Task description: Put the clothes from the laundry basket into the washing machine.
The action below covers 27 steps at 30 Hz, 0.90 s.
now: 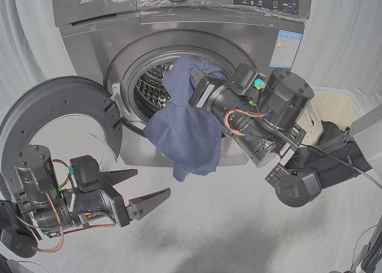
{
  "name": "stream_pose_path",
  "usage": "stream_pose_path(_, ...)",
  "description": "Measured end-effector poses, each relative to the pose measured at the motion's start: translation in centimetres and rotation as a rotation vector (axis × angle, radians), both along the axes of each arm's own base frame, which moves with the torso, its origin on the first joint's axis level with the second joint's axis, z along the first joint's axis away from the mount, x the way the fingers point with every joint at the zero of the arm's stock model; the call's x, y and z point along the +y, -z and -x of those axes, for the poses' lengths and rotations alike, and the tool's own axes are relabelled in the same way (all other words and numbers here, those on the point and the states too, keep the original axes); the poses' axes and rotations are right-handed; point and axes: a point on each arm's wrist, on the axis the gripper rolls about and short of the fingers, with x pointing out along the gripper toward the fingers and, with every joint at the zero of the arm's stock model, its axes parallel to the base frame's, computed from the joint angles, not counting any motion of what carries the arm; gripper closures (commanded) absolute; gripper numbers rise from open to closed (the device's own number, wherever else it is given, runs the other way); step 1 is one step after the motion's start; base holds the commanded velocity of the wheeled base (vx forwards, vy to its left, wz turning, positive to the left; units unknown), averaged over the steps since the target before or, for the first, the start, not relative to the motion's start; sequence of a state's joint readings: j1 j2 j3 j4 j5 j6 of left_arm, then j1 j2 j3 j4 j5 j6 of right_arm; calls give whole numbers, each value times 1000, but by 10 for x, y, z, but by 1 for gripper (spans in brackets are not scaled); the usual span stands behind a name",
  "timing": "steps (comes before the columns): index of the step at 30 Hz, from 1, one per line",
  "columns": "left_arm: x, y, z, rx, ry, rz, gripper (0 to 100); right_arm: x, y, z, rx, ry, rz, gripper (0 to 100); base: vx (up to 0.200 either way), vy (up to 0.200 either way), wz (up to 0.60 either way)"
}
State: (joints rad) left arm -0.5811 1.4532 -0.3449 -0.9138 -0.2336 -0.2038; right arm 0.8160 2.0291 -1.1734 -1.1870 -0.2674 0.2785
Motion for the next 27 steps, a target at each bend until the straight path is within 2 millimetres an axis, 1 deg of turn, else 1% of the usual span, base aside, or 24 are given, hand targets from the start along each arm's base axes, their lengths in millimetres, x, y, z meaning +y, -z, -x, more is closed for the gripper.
stream_pose_path(10,-13,7,-14,51,5,44,0,3,4,-1,5,-2,7,100,0,0,0)
stream_pose_path(15,-24,13,-24,52,17,48,0,3,5,-1,6,-2,9,100,0,0,0)
stream_pose_path(20,-36,22,-38,57,25,49,0,4,5,-1,6,-2,9,100,0,0,0)
stream_pose_path(27,-50,42,-57,58,24,60,0,4,2,1,1,-5,4,100,0,0,0)
